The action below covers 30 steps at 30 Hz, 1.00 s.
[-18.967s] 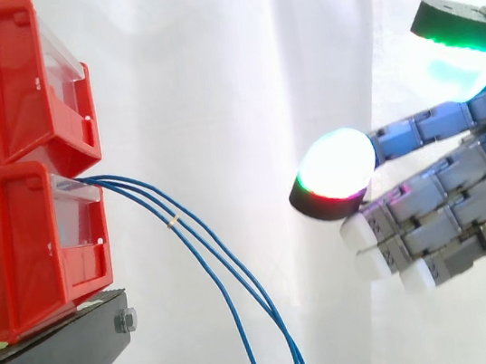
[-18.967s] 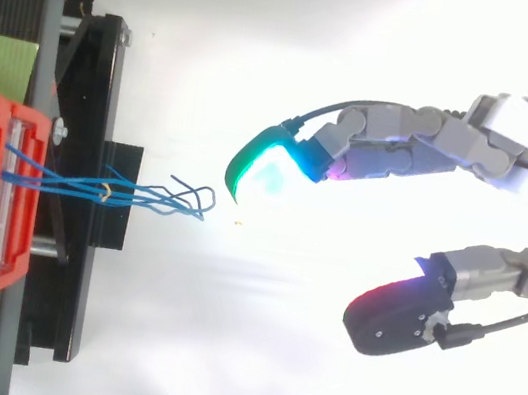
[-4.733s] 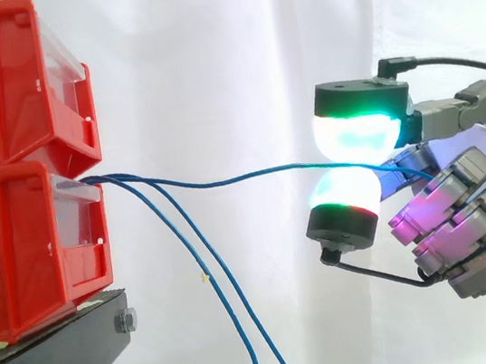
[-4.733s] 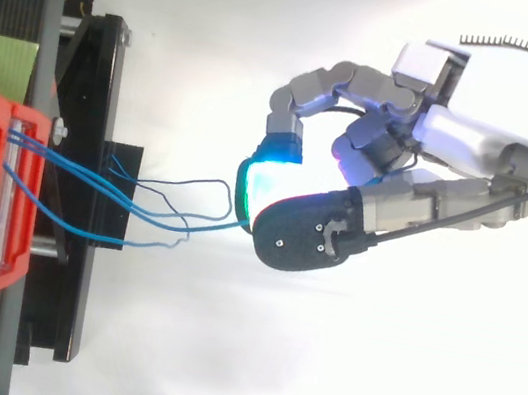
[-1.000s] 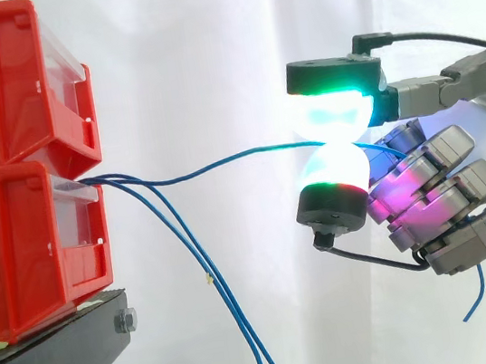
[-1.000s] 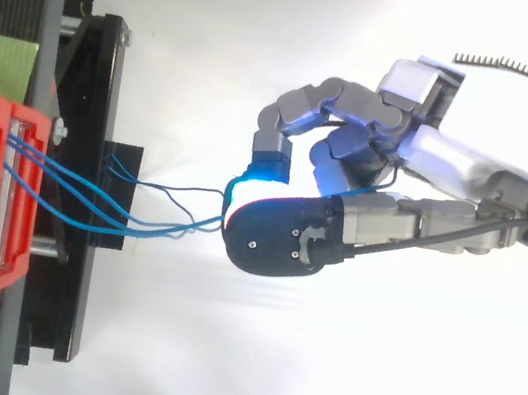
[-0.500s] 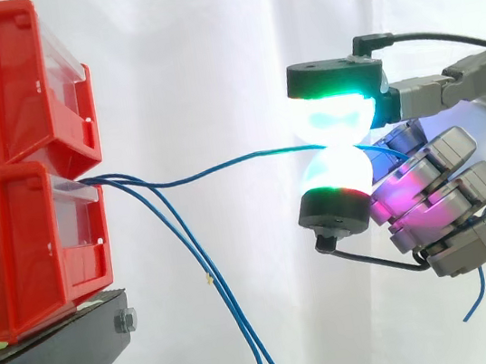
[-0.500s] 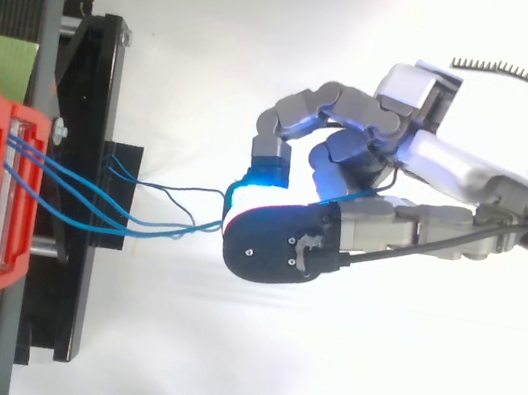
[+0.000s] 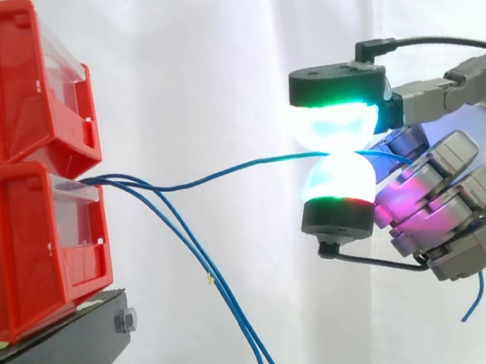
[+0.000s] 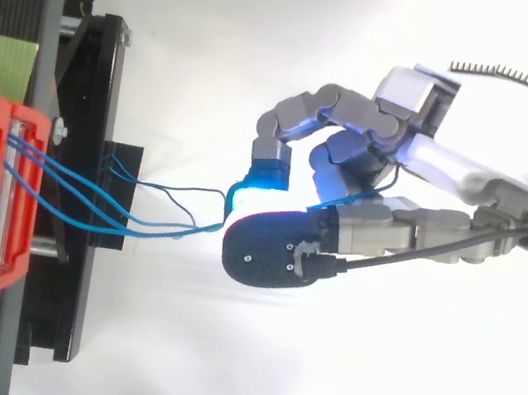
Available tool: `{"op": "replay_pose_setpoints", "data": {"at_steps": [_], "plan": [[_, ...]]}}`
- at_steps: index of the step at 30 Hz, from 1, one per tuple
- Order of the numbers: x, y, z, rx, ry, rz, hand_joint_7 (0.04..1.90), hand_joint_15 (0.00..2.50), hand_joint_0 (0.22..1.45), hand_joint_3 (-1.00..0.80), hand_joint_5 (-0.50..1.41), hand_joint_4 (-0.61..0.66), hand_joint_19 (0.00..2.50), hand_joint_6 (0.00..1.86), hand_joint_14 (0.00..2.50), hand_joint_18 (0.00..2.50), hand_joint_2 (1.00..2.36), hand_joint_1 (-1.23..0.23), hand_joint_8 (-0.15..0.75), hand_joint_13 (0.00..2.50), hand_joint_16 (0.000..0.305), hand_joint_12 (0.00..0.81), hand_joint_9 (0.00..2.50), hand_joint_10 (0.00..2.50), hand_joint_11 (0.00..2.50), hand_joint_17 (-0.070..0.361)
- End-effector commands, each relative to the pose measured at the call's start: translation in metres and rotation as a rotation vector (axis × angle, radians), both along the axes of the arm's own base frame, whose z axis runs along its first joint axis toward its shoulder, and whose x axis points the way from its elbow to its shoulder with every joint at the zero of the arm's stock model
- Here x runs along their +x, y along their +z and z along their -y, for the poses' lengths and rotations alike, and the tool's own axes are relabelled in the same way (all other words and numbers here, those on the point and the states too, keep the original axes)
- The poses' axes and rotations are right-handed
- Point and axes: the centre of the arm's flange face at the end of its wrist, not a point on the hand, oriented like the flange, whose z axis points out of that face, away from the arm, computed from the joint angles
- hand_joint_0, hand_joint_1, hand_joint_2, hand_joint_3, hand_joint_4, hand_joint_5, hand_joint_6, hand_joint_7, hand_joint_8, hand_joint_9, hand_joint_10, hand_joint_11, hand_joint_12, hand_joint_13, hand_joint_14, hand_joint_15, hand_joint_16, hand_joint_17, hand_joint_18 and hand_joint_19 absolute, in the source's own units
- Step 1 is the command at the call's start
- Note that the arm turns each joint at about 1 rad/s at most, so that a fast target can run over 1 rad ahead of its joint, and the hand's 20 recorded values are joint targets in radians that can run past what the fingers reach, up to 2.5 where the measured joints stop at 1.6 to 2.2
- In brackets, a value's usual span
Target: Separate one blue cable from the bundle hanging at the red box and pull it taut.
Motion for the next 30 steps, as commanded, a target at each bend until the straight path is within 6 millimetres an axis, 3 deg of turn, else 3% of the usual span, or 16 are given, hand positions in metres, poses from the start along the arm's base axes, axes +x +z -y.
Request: {"op": "replay_pose_setpoints", "data": {"at_steps": [1, 30], "plan": [[-0.0001, -0.0001, 0.0000, -0.001, 0.000, -0.001, 1.24, 1.34, 0.68, -0.14, -0.18, 0.11, 1.70, 0.95, 2.50, 1.29, 1.02, -0.71, 0.358, 0.79, 0.041, 0.390, 0.79, 2.50, 1.24, 0.092], [-0.0001, -0.0001, 0.0001, 0.001, -0.001, 0.000, 1.24, 1.33, 0.69, -0.14, -0.18, 0.11, 1.69, 0.95, 2.50, 1.29, 1.02, -0.71, 0.355, 0.78, 0.042, 0.394, 0.78, 2.50, 1.24, 0.094]]}}
